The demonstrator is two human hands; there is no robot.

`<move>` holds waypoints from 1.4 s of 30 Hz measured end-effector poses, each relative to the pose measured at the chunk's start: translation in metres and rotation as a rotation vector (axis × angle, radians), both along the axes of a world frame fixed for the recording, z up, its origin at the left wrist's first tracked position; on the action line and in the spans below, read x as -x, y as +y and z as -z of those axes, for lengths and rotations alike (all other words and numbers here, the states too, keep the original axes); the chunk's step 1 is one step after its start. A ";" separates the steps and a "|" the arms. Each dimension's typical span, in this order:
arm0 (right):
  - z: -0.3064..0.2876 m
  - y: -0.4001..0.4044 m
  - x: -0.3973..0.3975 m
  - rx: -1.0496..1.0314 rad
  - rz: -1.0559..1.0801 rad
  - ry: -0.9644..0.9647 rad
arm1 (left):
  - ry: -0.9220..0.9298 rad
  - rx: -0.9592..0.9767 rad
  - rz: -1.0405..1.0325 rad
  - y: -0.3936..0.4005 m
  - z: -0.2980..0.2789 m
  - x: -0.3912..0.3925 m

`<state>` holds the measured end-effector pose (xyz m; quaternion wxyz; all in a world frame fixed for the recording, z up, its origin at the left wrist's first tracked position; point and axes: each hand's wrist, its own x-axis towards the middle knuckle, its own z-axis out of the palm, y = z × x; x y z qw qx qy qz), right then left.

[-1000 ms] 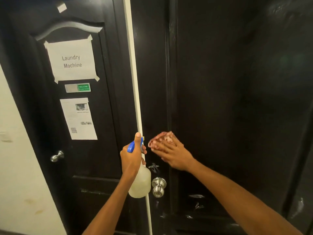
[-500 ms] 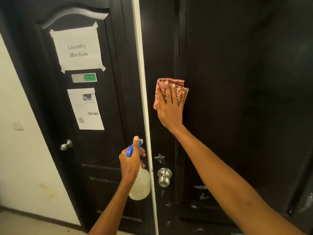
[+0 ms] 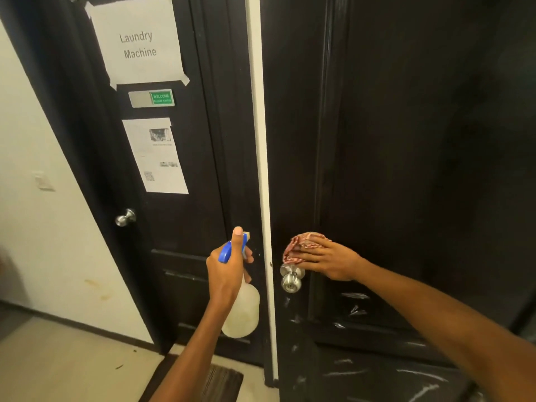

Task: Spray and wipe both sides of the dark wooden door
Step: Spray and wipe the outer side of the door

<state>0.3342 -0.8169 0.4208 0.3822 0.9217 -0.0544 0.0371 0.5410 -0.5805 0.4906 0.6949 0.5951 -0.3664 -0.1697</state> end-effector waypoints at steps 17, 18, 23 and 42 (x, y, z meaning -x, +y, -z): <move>-0.018 0.023 -0.037 -0.040 0.166 -0.413 | -0.061 0.024 0.063 -0.026 -0.008 0.032; -0.017 0.019 -0.017 -0.046 0.194 -0.472 | -0.051 0.026 0.061 -0.029 -0.009 0.035; -0.084 0.009 0.030 -0.026 0.331 -0.849 | -0.044 0.043 0.078 -0.042 -0.024 0.044; 0.099 0.046 0.047 -0.327 0.569 -0.456 | 0.014 -0.081 0.125 -0.022 0.036 0.095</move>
